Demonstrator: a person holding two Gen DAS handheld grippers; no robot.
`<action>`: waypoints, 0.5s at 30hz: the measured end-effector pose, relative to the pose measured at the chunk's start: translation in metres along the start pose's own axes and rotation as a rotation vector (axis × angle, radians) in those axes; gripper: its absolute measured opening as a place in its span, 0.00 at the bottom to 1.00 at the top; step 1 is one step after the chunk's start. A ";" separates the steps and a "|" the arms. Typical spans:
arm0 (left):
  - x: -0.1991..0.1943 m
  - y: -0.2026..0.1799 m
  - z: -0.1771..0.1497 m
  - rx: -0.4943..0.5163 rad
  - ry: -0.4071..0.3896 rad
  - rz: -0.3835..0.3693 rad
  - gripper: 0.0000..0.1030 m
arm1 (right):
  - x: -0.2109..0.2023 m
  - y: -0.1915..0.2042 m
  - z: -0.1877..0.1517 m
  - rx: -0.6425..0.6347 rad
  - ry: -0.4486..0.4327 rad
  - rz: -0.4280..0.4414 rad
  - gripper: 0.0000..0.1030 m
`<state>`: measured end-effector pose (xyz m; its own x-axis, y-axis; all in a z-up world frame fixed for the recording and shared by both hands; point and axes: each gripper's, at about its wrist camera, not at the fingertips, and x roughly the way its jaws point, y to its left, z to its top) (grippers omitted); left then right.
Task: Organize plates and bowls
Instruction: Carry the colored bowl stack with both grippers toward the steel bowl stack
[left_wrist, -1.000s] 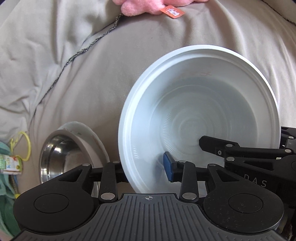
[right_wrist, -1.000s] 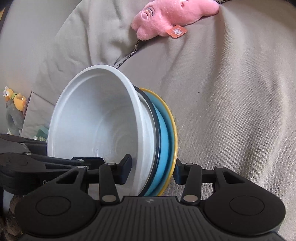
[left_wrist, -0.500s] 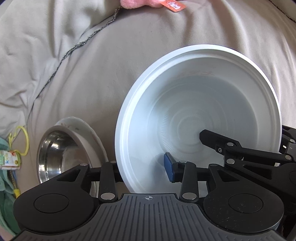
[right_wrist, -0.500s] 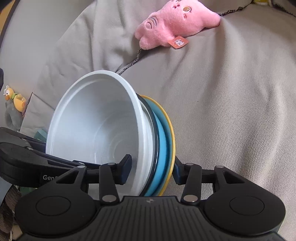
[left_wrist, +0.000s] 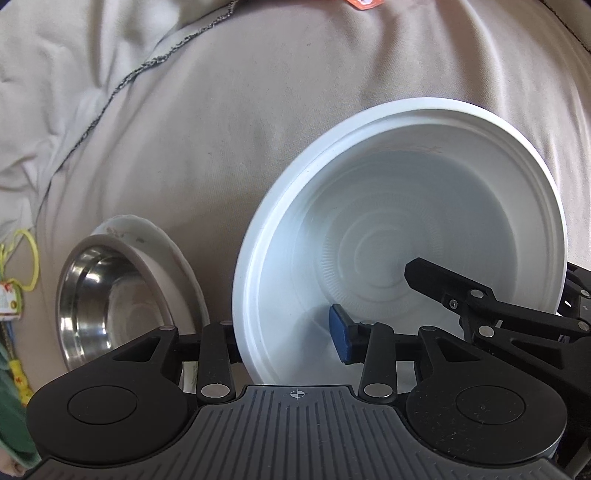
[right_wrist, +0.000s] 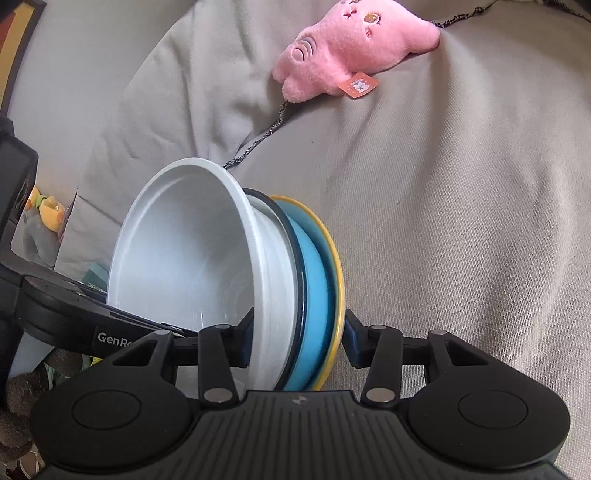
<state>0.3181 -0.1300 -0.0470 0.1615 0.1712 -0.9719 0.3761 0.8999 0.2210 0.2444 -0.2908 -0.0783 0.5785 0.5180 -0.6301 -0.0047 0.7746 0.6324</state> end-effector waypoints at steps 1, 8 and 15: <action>0.000 0.002 0.000 -0.003 -0.003 -0.009 0.41 | -0.001 0.000 -0.001 0.002 0.001 0.002 0.44; -0.001 0.006 0.000 -0.008 -0.039 -0.029 0.38 | -0.001 -0.007 0.001 0.026 0.010 0.014 0.44; -0.004 0.011 -0.002 -0.036 -0.071 -0.050 0.35 | 0.002 0.000 0.004 0.028 0.023 -0.024 0.43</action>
<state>0.3200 -0.1204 -0.0406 0.2081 0.0985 -0.9731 0.3520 0.9207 0.1684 0.2490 -0.2909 -0.0773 0.5591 0.5077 -0.6555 0.0321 0.7768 0.6290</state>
